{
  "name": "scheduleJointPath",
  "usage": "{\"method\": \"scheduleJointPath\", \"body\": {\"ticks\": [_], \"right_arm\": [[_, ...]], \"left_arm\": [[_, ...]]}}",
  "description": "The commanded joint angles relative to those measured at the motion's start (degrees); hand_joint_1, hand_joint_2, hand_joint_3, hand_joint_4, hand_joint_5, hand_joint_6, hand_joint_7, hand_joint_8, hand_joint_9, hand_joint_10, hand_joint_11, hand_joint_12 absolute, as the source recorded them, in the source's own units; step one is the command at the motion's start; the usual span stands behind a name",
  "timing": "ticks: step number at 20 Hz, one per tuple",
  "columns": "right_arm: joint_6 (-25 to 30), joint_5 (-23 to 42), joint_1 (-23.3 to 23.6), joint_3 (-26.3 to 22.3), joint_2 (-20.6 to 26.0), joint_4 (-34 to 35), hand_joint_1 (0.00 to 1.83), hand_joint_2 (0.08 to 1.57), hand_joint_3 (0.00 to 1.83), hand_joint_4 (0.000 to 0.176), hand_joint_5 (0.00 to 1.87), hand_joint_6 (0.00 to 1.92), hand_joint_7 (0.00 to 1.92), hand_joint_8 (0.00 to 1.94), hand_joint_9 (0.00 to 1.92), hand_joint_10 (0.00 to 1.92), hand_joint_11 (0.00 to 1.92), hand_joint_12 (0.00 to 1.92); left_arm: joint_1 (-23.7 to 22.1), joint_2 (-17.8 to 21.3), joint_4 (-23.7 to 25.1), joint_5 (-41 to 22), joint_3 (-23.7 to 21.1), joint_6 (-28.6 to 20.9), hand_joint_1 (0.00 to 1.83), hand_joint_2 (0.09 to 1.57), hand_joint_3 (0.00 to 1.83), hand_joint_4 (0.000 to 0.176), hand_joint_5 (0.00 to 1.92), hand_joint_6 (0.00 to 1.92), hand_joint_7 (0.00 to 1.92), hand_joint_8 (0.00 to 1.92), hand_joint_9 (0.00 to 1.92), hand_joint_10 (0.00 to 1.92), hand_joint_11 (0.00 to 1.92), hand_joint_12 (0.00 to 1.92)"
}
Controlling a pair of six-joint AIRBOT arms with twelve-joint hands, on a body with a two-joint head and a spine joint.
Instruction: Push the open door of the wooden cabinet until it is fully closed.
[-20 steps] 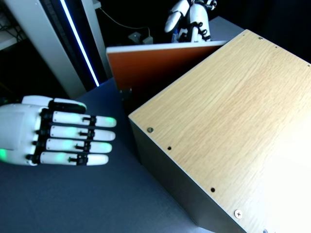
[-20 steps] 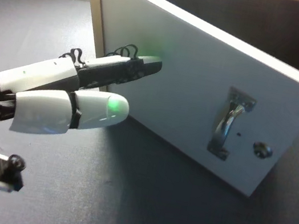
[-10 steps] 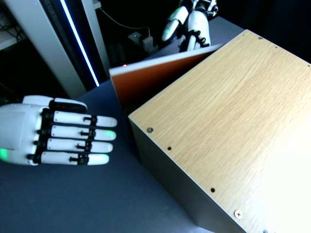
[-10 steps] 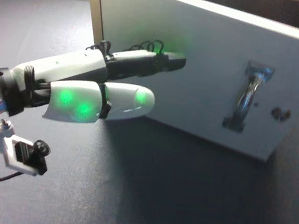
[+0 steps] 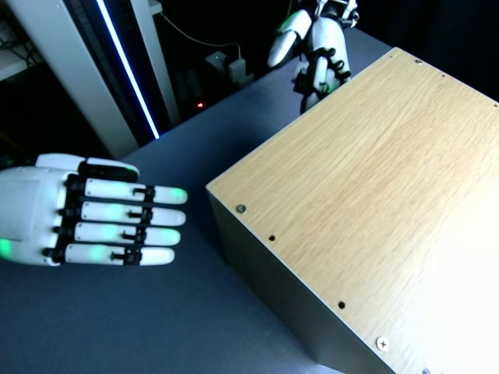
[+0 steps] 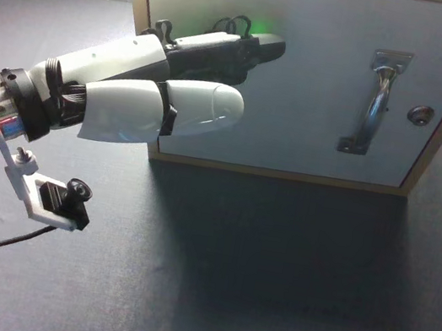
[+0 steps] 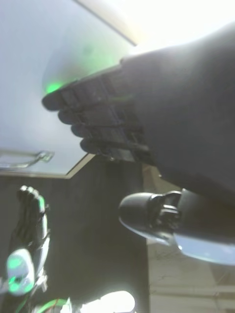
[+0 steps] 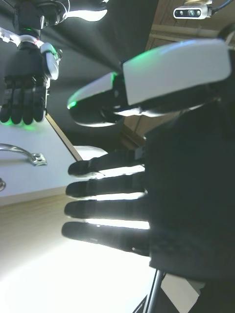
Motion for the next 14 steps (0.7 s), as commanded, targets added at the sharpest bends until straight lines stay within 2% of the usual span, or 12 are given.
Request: {"method": "scheduleJointPath", "body": {"ticks": [1,3,6,7,8,9,10,11,12,13,14], "right_arm": [[0.55,7.07,0.2,0.27,-0.09,1.64,0.52,1.35,0.0,0.0,0.26,0.0,0.21,0.0,0.19,0.0,0.03,0.46],[0.55,7.09,0.2,0.27,-0.09,1.64,0.52,1.36,0.0,0.0,0.26,0.0,0.21,0.0,0.19,0.0,0.02,0.46],[0.55,7.33,0.2,0.27,-0.09,1.64,0.51,1.35,0.0,0.0,0.27,0.0,0.23,0.0,0.19,0.0,0.01,0.45],[0.56,7.43,0.2,0.26,-0.08,1.64,0.5,1.35,0.0,0.0,0.26,0.0,0.23,0.0,0.19,0.0,0.01,0.45],[0.58,7.57,0.2,0.26,-0.07,1.65,0.52,1.35,0.0,0.0,0.26,0.0,0.22,0.0,0.19,0.0,0.01,0.45],[0.58,7.8,0.2,0.26,-0.07,1.71,0.52,1.35,0.0,0.0,0.26,0.0,0.22,0.0,0.19,0.0,0.01,0.45],[0.58,8.16,0.2,0.24,-0.07,1.81,0.53,1.35,0.0,0.0,0.26,0.0,0.23,0.0,0.2,0.0,0.02,0.45],[0.59,8.56,0.2,0.21,-0.07,1.89,0.51,1.34,0.0,0.0,0.27,0.0,0.25,0.01,0.2,0.0,0.01,0.45],[0.59,9.01,0.2,0.15,-0.06,2.0,0.49,1.35,0.0,0.0,0.27,0.0,0.26,0.01,0.21,0.01,0.02,0.46],[0.59,9.68,0.2,0.03,0.0,2.21,0.45,1.33,0.0,0.0,0.28,0.0,0.27,0.0,0.24,0.0,0.02,0.59],[0.59,10.61,0.2,-0.11,0.03,2.51,0.49,1.32,0.0,0.0,0.29,0.0,0.29,0.01,0.24,0.0,0.0,0.58]], "left_arm": [[-0.82,0.27,-2.4,-8.11,0.15,-0.16,0.0,1.46,0.0,0.0,0.06,0.0,0.03,0.0,0.05,0.0,0.05,0.05],[0.25,1.36,-2.45,-9.56,-1.13,-0.16,0.0,1.46,0.0,0.0,0.01,0.0,0.0,0.0,0.0,0.0,0.01,0.04],[3.24,4.0,-2.86,-12.82,-3.52,-0.16,0.0,1.48,0.0,0.0,0.06,0.0,0.05,0.0,0.09,0.01,0.09,0.11],[4.05,4.81,-3.21,-13.66,-4.12,-0.16,0.0,1.49,0.0,0.0,0.09,0.0,0.08,0.0,0.12,0.01,0.06,0.23],[5.31,5.98,-3.94,-15.2,-4.85,-0.16,0.0,1.49,0.0,0.0,0.15,0.0,0.15,0.01,0.18,0.0,0.12,0.41],[7.17,7.4,-5.46,-17.6,-5.73,-0.16,0.0,1.49,0.0,0.0,0.16,0.0,0.18,0.0,0.18,0.0,0.05,0.59],[8.72,8.47,-6.94,-19.59,-6.36,-0.16,0.0,1.48,0.0,0.0,0.15,0.0,0.16,0.0,0.17,0.0,0.01,0.62],[9.91,9.3,-8.15,-20.93,-6.86,-0.16,0.0,1.46,0.0,0.0,0.17,0.0,0.21,0.0,0.23,0.0,0.0,0.74],[11.73,10.4,-10.19,-22.7,-7.66,-0.16,0.0,1.43,0.0,0.0,0.16,0.0,0.19,0.0,0.22,0.0,0.0,0.74],[13.61,11.46,-12.55,-24.49,-8.49,-0.16,0.0,1.39,0.0,0.0,0.16,0.01,0.2,0.01,0.22,0.01,0.0,0.66],[15.66,12.24,-14.92,-26.6,-9.14,-0.16,0.0,1.38,0.0,0.0,0.14,0.0,0.17,0.0,0.19,0.0,0.0,0.6]]}}
